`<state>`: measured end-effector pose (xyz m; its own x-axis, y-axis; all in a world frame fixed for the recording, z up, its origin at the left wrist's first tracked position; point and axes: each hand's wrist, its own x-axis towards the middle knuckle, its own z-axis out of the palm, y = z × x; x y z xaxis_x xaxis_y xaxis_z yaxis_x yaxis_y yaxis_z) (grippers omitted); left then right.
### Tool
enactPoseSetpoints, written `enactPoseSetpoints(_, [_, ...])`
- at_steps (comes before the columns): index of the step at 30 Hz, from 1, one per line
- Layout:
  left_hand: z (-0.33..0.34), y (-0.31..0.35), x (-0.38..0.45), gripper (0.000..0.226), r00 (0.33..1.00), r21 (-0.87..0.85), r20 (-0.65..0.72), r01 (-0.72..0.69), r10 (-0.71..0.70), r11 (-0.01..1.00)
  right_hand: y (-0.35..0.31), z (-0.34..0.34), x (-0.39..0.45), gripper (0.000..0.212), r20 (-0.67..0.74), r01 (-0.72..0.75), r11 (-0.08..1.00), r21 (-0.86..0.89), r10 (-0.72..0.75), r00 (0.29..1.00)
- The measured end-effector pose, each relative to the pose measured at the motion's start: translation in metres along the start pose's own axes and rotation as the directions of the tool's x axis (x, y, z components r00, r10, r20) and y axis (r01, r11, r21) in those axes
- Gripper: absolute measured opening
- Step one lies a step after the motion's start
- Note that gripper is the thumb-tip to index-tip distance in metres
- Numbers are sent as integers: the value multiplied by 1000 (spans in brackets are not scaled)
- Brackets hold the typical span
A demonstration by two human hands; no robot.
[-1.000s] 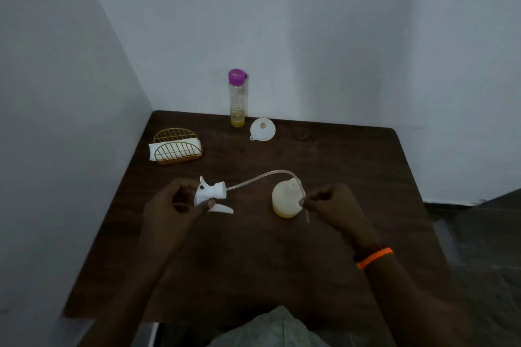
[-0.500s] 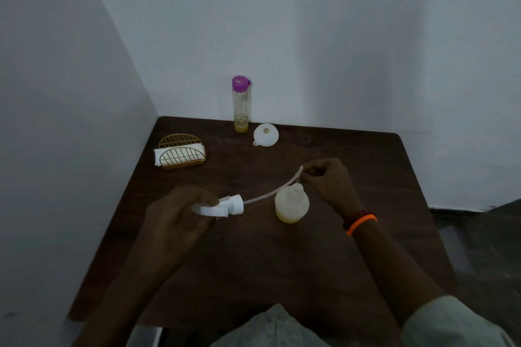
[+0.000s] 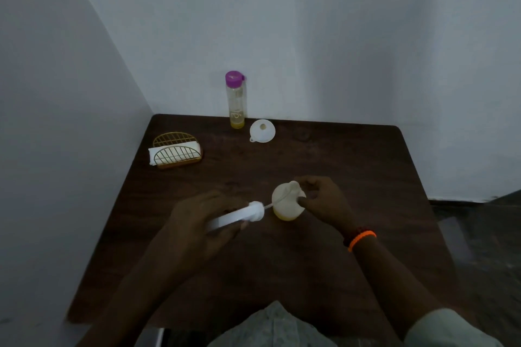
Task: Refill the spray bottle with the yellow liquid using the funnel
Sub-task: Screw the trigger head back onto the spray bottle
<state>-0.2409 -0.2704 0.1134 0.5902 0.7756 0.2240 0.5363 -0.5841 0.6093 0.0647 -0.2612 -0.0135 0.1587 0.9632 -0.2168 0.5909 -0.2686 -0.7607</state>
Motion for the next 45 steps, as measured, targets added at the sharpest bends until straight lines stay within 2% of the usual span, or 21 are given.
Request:
enactPoseSetpoints(6, [33,13,53,27,995,5,0,-103,103,995,6,14,-1,34,-99,57,998,-23,-59,993])
enactPoseSetpoints(14, [86,-7,108,32,997,-45,-14,-71,71,996,9,19,5,32,-140,56,998,-33,-60,988])
enactPoseSetpoints(18, [103,-18,123,33,996,-49,51,-75,78,996,13,21,5,32,-148,41,999,-11,-42,988])
enactPoseSetpoints(24, [121,-30,128,32,991,-156,97,-73,89,985,23,27,9,50,-142,-86,995,-42,79,987])
enactPoseSetpoints(28, [133,-39,130,34,991,-169,107,-63,82,984,25,30,11,53,-146,-91,994,-57,82,986])
enactPoseSetpoints(32, [137,-45,132,35,995,-177,75,-49,63,983,24,29,8,50,-149,-84,994,-65,73,986])
enactPoseSetpoints(42, [143,-55,131,35,992,-275,123,13,22,961,24,33,7,51,-149,-113,993,-36,107,983])
enactPoseSetpoints(45, [148,-59,127,34,993,-300,115,37,-2,953,16,27,4,36,-142,-95,994,-51,87,986])
